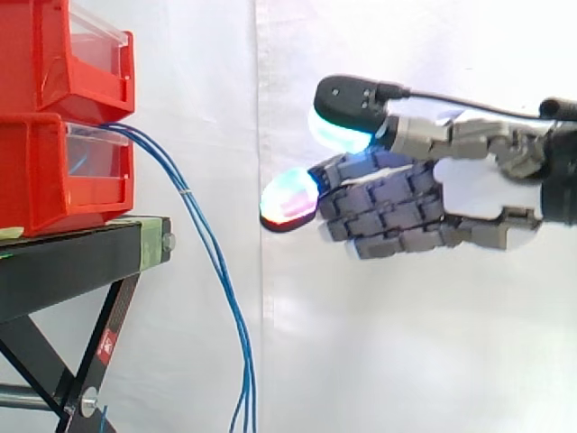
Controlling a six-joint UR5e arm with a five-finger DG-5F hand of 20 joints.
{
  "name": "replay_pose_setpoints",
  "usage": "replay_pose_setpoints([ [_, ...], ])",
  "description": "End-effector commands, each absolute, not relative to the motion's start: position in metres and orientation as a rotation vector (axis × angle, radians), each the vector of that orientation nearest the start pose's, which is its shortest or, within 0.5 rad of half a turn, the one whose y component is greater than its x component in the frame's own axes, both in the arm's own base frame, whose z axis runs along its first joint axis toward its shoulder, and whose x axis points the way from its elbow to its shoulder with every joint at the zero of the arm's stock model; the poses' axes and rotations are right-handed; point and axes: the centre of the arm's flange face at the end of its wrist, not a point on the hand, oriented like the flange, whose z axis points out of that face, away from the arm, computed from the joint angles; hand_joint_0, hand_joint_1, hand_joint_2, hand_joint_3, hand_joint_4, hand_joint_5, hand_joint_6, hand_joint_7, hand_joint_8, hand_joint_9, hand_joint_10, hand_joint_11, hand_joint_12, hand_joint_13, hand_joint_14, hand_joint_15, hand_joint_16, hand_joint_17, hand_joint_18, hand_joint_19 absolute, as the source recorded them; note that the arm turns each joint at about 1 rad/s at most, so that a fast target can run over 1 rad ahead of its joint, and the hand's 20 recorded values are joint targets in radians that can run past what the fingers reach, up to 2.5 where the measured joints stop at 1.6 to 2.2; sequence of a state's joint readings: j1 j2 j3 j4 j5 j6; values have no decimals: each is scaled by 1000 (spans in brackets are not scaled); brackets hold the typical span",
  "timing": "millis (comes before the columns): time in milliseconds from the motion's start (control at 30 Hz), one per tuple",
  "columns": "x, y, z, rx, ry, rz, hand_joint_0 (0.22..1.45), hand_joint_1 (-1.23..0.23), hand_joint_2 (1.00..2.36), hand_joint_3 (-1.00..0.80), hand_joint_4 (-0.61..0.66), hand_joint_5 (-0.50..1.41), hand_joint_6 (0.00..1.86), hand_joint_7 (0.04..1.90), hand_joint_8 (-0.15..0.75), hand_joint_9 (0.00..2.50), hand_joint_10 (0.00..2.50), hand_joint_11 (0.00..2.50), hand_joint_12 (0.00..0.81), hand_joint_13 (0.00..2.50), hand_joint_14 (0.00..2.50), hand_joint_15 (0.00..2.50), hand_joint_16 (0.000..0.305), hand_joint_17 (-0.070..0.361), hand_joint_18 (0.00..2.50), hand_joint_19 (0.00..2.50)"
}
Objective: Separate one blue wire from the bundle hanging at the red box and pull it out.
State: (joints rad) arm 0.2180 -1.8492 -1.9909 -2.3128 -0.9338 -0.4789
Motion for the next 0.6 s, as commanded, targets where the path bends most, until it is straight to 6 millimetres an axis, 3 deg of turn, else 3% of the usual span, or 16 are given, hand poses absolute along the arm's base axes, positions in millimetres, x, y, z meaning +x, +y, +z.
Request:
replay_pose_setpoints([
  [0, 557, -70, 194, 1066, 990, 653, 497, -501, 1000, -500, 317, -264, 501, 673, 259, 0, 0, 0, 354, 0, 2, 95, 63, 141, 0, 138],
  [133, 566, -63, 181, 1061, 976, 673, 497, -498, 1000, -500, 312, -262, 502, 683, 261, 3, 0, 0, 354, 0, 2, 96, 63, 141, 0, 137],
  [567, 567, -48, 180, 1066, 986, 629, 505, -487, 1000, -500, 279, -255, 502, 724, 272, 38, 0, 8, 354, 0, 1, 108, 62, 139, 0, 149],
])
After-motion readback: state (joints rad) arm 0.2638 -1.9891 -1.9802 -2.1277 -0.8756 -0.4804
